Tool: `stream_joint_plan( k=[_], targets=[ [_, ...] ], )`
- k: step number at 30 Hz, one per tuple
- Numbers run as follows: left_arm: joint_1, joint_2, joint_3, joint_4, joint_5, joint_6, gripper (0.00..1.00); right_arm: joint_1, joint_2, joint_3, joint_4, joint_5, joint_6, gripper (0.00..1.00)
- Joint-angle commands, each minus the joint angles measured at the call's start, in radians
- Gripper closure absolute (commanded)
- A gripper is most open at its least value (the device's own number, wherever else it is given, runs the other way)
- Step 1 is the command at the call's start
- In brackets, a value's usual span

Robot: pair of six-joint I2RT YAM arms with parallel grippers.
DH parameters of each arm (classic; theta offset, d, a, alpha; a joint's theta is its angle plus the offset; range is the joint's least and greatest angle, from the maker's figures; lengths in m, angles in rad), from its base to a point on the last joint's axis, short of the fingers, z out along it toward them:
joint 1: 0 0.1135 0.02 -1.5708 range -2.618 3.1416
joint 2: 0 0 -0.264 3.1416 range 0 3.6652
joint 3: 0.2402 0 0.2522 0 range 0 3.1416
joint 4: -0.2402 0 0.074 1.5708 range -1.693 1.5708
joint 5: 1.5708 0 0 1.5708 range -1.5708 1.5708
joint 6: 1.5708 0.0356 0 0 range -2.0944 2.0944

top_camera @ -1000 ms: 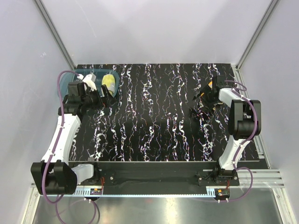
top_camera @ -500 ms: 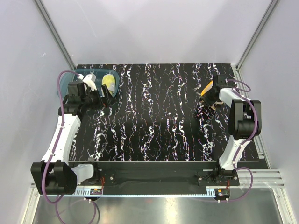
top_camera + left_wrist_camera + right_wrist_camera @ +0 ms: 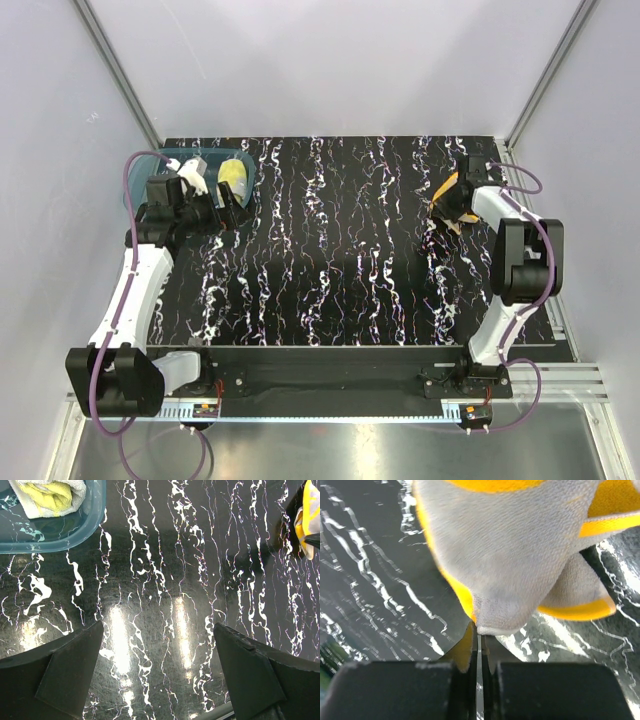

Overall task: Roll the towels
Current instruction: Grab a towel with the right arm, then move the towel to the center of the board

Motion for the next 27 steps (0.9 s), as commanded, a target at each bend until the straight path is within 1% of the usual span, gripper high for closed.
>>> stream_joint_plan(
  k=[1, 3, 4, 5, 9, 11, 13, 14, 15, 16, 18, 20, 21, 22, 23, 27],
  targets=[
    [-0.003, -0.022, -0.005, 0.053, -0.008, 0.012, 0.01, 0.024, -0.122, 0.083, -0.035, 0.022, -0.050, 1.00],
    [-0.002, -0.029, -0.007, 0.058, -0.002, 0.012, 0.01, 0.079, -0.152, 0.127, -0.076, -0.009, -0.084, 1.00],
    [-0.003, -0.030, -0.008, 0.065, 0.003, 0.011, 0.01, 0.119, -0.179, 0.155, -0.130, -0.014, -0.098, 1.00],
    [-0.003, -0.033, -0.011, 0.068, 0.011, 0.009, 0.01, 0.145, -0.190, 0.216, -0.159, -0.020, -0.110, 1.00],
    [-0.002, -0.045, -0.017, 0.085, 0.037, 0.011, 0.01, 0.245, -0.253, 0.368, -0.281, -0.087, -0.155, 1.00],
    [-0.005, -0.058, -0.025, 0.110, 0.080, 0.012, 0.01, 0.287, -0.282, 0.438, -0.324, -0.174, -0.175, 1.00],
    [-0.035, -0.067, -0.030, 0.125, 0.087, 0.020, 0.01, 0.309, -0.320, 0.486, -0.372, -0.245, -0.201, 1.00],
    [-0.049, -0.075, -0.031, 0.127, 0.083, 0.021, 0.01, 0.323, -0.342, 0.486, -0.388, -0.291, -0.224, 1.00],
    [-0.055, -0.076, -0.031, 0.124, 0.080, 0.024, 0.01, 0.323, -0.365, 0.483, -0.406, -0.296, -0.236, 1.00],
    [-0.068, -0.076, -0.031, 0.122, 0.074, 0.027, 0.01, 0.323, -0.414, 0.465, -0.458, -0.294, -0.251, 1.00],
    [-0.083, -0.075, -0.031, 0.119, 0.071, 0.032, 0.01, 0.321, -0.504, 0.419, -0.503, -0.188, -0.276, 1.00],
    [-0.113, -0.072, -0.030, 0.121, 0.071, 0.032, 0.01, 0.321, -0.559, 0.304, -0.505, -0.137, -0.277, 1.00],
    [-0.126, -0.067, -0.030, 0.117, 0.069, 0.031, 0.01, 0.321, -0.581, 0.261, -0.493, -0.149, -0.271, 1.00],
    [-0.156, -0.064, -0.031, 0.116, 0.061, 0.028, 0.01, 0.321, -0.616, 0.173, -0.461, -0.170, -0.262, 1.00],
    [-0.172, -0.062, -0.031, 0.116, 0.055, 0.023, 0.01, 0.321, -0.630, 0.129, -0.442, -0.231, -0.247, 1.00],
    [-0.247, -0.082, -0.088, 0.143, 0.029, -0.024, 0.01, 0.323, -0.722, -0.091, -0.396, -0.276, -0.233, 1.00]
  ],
)
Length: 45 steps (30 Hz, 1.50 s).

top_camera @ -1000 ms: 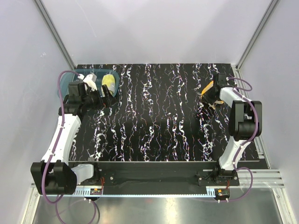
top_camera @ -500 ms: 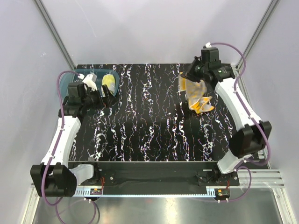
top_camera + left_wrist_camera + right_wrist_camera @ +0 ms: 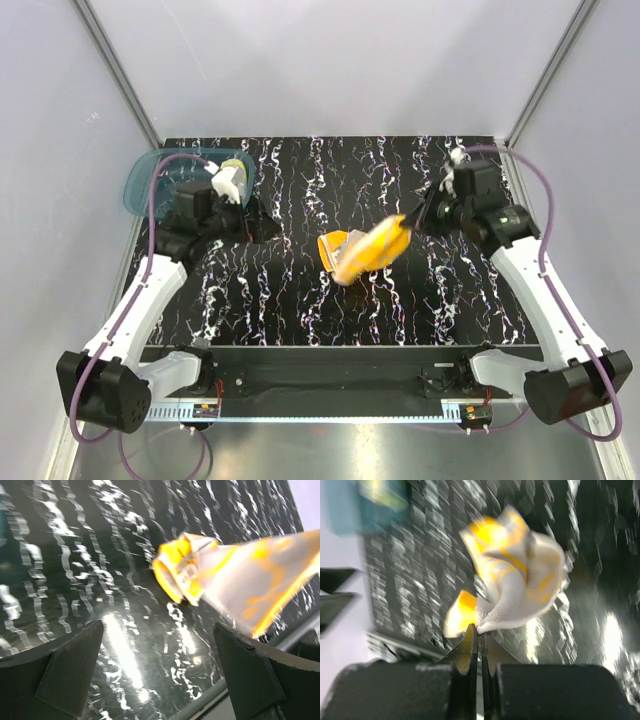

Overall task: Roll the towels
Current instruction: Move the towel to the center of the board

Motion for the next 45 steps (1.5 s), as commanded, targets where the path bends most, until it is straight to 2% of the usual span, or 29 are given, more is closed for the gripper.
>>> stream_joint_plan(
  k=[1, 5, 9, 10, 13, 17, 18, 21, 24, 27, 29, 33, 36, 38, 41, 42, 43, 45],
  targets=[
    [-0.067, -0.044, -0.057, 0.074, -0.034, -0.044, 0.01, 0.001, -0.040, -0.154, 0.008, -0.057, -0.003, 1.00],
    [-0.133, -0.041, -0.146, 0.167, -0.045, -0.118, 0.01, -0.001, -0.095, -0.257, -0.035, 0.021, 0.024, 1.00],
    [-0.245, 0.019, -0.193, 0.299, -0.072, -0.188, 0.01, 0.001, -0.121, -0.316, 0.009, -0.008, 0.037, 1.00],
    [-0.294, 0.048, -0.185, 0.307, -0.097, -0.194, 0.01, 0.001, -0.120, -0.311, 0.012, -0.005, 0.035, 1.00],
    [-0.336, 0.088, -0.153, 0.316, -0.132, -0.213, 0.01, -0.001, -0.097, -0.207, 0.014, -0.040, 0.008, 1.00],
    [-0.339, 0.108, -0.105, 0.273, -0.201, -0.210, 0.01, 0.001, -0.011, 0.107, -0.021, -0.144, -0.025, 1.00],
    [-0.337, 0.109, -0.087, 0.252, -0.215, -0.207, 0.01, 0.001, 0.030, 0.270, -0.047, -0.161, -0.029, 1.00],
    [-0.336, 0.076, -0.067, 0.220, -0.264, -0.198, 0.01, 0.001, 0.127, 0.536, -0.093, -0.236, -0.042, 1.00],
    [-0.334, 0.013, -0.065, 0.204, -0.307, -0.193, 0.01, -0.001, 0.240, 0.936, -0.150, -0.325, -0.043, 1.00],
    [-0.330, -0.036, -0.065, 0.178, -0.331, -0.190, 0.01, -0.001, 0.328, 1.118, -0.196, -0.376, -0.033, 1.00],
    [-0.328, -0.069, -0.080, 0.184, -0.339, -0.191, 0.01, 0.001, 0.328, 1.096, -0.160, -0.431, -0.011, 1.00],
    [-0.328, -0.121, -0.137, 0.261, -0.307, -0.196, 0.01, 0.001, 0.282, 0.891, -0.048, -0.462, 0.015, 1.00],
    [-0.328, -0.138, -0.148, 0.267, -0.305, -0.193, 0.01, 0.013, 0.294, 0.823, -0.092, -0.401, 0.000, 1.00],
    [-0.326, -0.155, -0.139, 0.231, -0.351, -0.187, 0.01, 0.065, 0.299, 0.749, -0.081, -0.321, -0.011, 1.00],
    [-0.299, -0.204, -0.096, 0.128, -0.407, -0.140, 0.01, 0.276, 0.304, 0.529, 0.033, -0.188, 0.029, 1.00],
    [-0.264, -0.233, -0.082, 0.099, -0.411, -0.132, 0.01, 0.399, 0.311, 0.411, 0.128, -0.148, 0.050, 1.00],
    [-0.242, -0.253, -0.068, 0.071, -0.417, -0.123, 0.01, 0.471, 0.325, 0.358, 0.175, -0.063, 0.096, 1.00],
    [-0.155, -0.303, -0.029, -0.009, -0.405, -0.083, 0.01, 0.579, 0.407, 0.256, 0.300, 0.006, 0.142, 1.00]
  ],
)
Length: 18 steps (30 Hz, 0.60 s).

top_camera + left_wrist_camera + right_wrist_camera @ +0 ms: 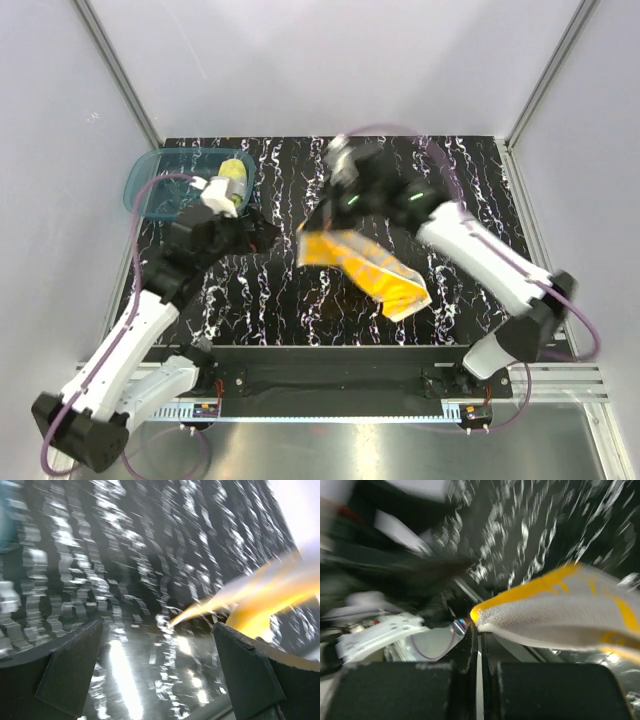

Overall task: Roll the towels
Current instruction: Move the towel to the center of the board

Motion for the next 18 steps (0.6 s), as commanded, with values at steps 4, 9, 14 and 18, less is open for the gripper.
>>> stream_joint_plan(
  k=[4, 9, 14, 18],
  targets=[
    [0.222, -0.105, 0.170, -0.219, -0.041, 0.139, 0.01, 0.336, 0.256, -0.118, 0.320, 0.233, 0.168, 0.91],
    [0.279, -0.114, 0.164, -0.279, -0.061, 0.167, 0.01, 0.353, 0.270, -0.091, 0.243, 0.383, 0.136, 0.21],
    [0.290, -0.079, 0.092, -0.232, -0.006, 0.120, 0.01, 0.336, 0.021, -0.191, 0.078, 0.633, 0.071, 0.11],
    [0.290, 0.016, 0.032, -0.172, 0.087, 0.051, 0.01, 0.159, -0.199, -0.365, 0.014, 0.674, 0.094, 0.06]
  ],
)
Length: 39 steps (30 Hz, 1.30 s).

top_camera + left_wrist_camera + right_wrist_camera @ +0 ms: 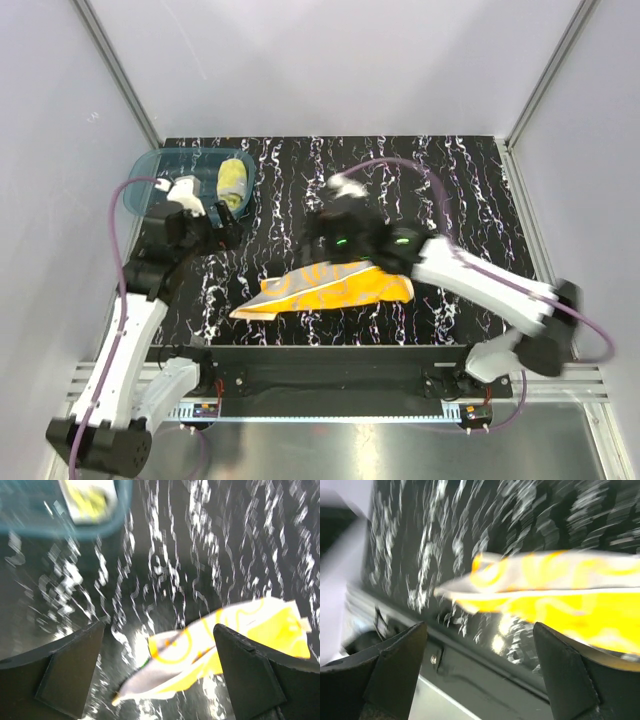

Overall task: Roll the towels
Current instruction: Move the towel to the center of the board, then flatten the towel

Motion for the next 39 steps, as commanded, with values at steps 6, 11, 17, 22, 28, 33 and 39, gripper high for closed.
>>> stream_joint_plan(
  k=[6, 11, 17, 22, 28, 33, 39],
  targets=[
    [0.004, 0.142, -0.165, 0.158, 0.111, -0.152, 0.01, -0.610, -0.257, -0.340, -0.058, -0.102, -0.059, 0.11],
    [0.004, 0.227, -0.285, 0.252, 0.150, -0.209, 0.12, -0.733, -0.139, -0.380, 0.000, -0.229, -0.076, 0.15],
    [-0.014, 0.349, -0.348, 0.342, 0.130, -0.228, 0.39, -0.750, -0.089, -0.413, 0.065, -0.290, -0.073, 0.17],
    [-0.066, 0.419, -0.385, 0.413, 0.115, -0.234, 0.42, -0.758, -0.098, -0.434, 0.070, -0.283, -0.083, 0.17],
    [-0.125, 0.484, -0.373, 0.433, 0.066, -0.245, 0.41, -0.781, -0.102, -0.459, 0.070, -0.278, -0.091, 0.18],
    [-0.129, 0.528, -0.373, 0.453, 0.064, -0.237, 0.67, -0.815, -0.087, -0.488, 0.081, -0.287, -0.079, 0.18],
    [-0.129, 0.535, -0.386, 0.473, 0.073, -0.234, 0.96, -0.853, -0.009, -0.525, 0.154, -0.361, -0.057, 0.21]
  ],
)
